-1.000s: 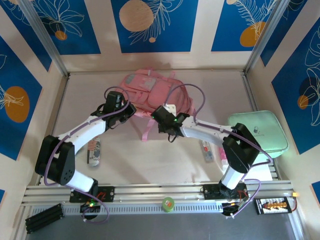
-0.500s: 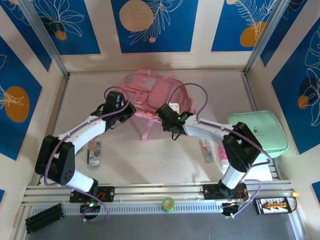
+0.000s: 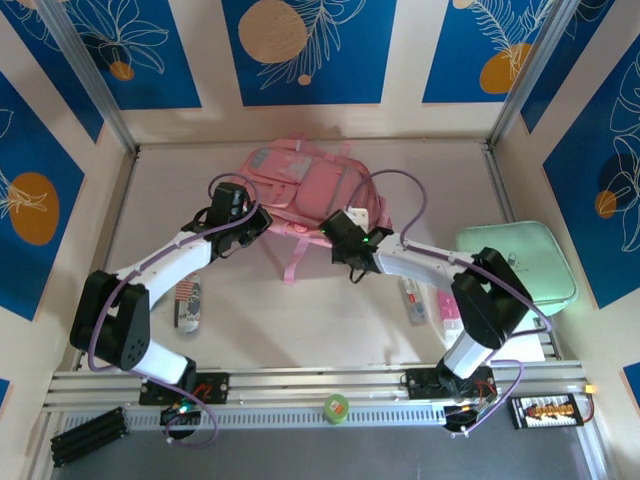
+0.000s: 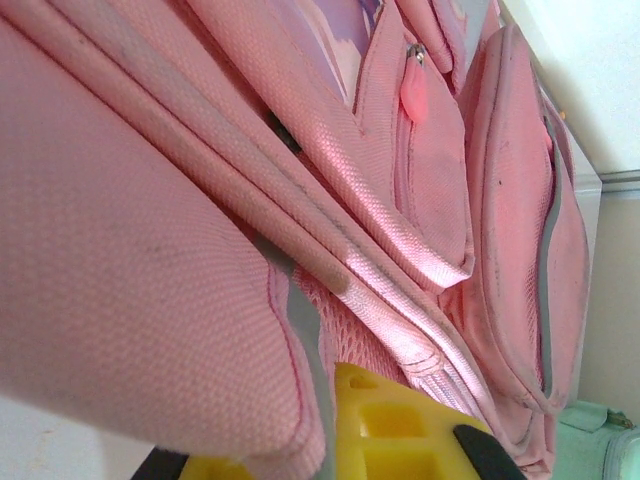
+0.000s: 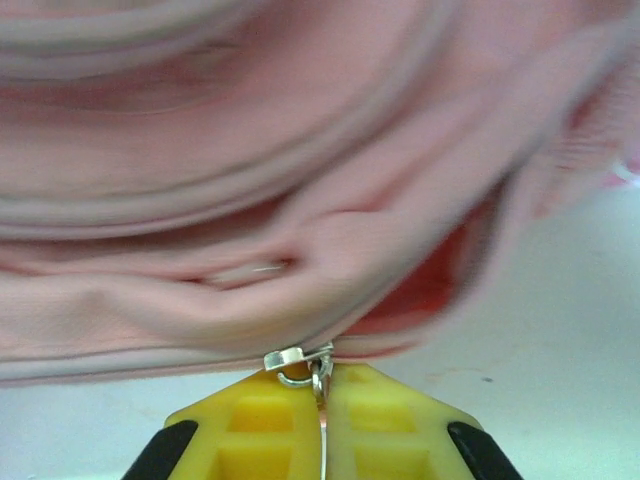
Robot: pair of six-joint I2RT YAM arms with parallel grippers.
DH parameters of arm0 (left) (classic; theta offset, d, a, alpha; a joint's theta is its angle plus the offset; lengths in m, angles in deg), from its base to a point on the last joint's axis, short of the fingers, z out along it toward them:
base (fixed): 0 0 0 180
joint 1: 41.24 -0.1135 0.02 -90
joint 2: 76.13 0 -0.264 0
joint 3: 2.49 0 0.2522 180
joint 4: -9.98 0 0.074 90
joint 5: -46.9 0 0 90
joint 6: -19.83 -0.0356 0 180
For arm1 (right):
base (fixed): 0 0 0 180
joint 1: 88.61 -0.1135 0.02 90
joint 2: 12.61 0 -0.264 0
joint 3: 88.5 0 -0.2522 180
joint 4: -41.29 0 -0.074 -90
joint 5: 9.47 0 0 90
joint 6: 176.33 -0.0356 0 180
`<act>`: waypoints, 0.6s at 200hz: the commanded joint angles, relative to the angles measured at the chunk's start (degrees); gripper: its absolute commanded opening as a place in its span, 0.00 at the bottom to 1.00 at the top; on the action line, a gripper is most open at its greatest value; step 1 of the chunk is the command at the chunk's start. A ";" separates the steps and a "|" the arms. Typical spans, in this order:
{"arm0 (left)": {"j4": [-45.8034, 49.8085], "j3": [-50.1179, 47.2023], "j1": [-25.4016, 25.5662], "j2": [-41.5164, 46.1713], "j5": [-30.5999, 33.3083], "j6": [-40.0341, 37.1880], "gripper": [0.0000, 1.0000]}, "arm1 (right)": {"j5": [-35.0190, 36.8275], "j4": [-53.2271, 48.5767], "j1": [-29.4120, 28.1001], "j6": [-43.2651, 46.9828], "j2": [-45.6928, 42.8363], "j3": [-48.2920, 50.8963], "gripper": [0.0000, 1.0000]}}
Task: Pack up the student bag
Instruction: Zip the student bag at the top-center of the table.
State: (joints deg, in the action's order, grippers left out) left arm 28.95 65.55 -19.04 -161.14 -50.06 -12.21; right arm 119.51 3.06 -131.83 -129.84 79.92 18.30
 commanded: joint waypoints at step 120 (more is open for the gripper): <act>-7.30 9.04 -8.62 -16.47 -6.36 -10.77 0.04 | -33.85 12.12 2.61 12.77 -5.83 4.64 0.00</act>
State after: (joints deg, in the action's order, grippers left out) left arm 26.90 70.40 -25.80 -174.67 -54.23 -19.05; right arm 95.95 11.19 -127.59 -119.32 74.10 24.51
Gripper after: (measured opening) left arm 0.076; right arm 0.055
